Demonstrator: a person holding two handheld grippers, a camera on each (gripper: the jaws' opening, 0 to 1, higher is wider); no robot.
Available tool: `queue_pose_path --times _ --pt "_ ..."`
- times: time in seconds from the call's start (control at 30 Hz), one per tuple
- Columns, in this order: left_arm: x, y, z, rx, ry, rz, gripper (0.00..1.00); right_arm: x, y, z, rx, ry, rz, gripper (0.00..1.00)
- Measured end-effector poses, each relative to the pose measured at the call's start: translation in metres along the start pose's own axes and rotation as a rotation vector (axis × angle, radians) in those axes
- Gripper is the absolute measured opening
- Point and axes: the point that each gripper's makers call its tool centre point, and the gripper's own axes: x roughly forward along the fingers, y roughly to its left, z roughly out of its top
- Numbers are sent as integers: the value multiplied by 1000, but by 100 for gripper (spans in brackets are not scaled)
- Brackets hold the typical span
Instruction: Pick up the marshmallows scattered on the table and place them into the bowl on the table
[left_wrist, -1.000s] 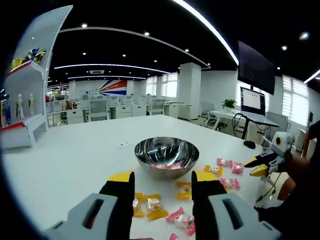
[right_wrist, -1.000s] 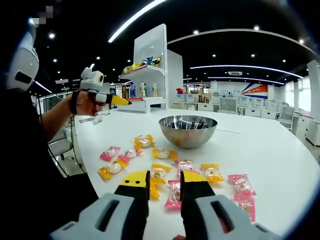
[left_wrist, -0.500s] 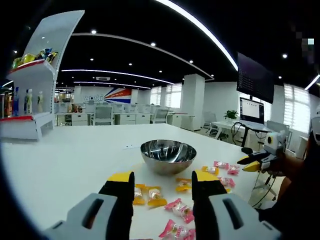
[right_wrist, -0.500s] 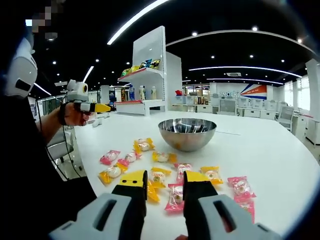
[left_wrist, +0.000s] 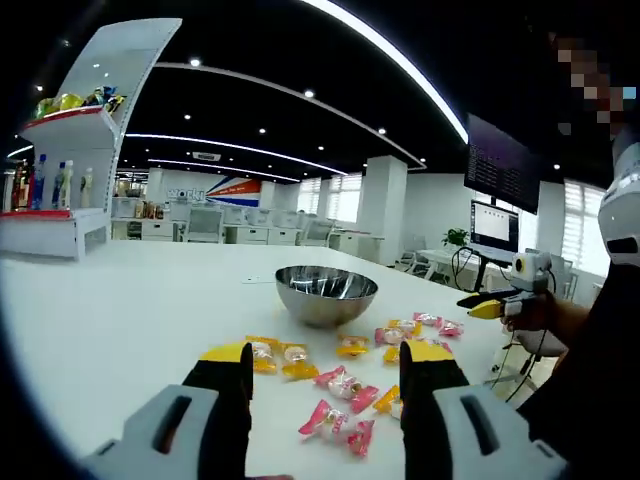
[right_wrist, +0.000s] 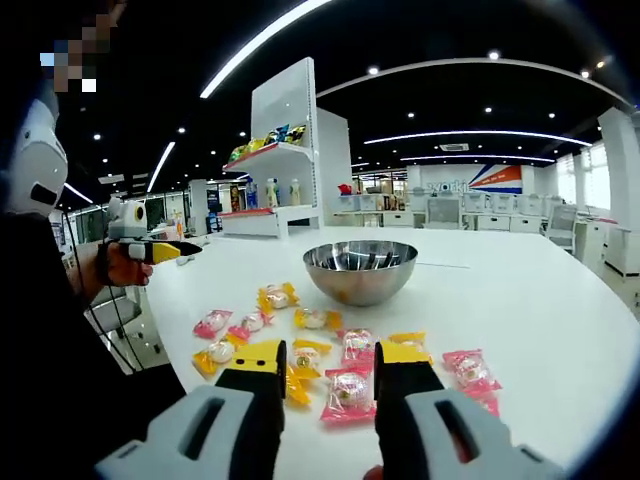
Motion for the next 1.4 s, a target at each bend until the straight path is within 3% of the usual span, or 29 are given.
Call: queue_pose_path --times 0.13,0.33,0.57,0.73,0.9,1.03,1.4 --pt "-3 -1 1 37 -6 -3 63 -2 -1 4 -7 -15 -10 38" --pt "-3 5 18 29 -37 8 62 -1 -11 1 -5 0 -30 39" --pt "1 -2 9 12 -14 -17 61 -1 -41 4 -49 50 -104 38" --pt "-1 -3 4 12 3 -23 61 1 -70 -11 -94 144 -149 38" --pt "-5 -1 7 11 2 -18 61 3 -99 -16 -53 171 -182 37" --pt "-6 -1 6 7 7 -16 61 9 -115 -24 -70 220 -204 36" --pt "-10 3 3 10 22 3 60 36 -134 -48 -85 331 -183 36"
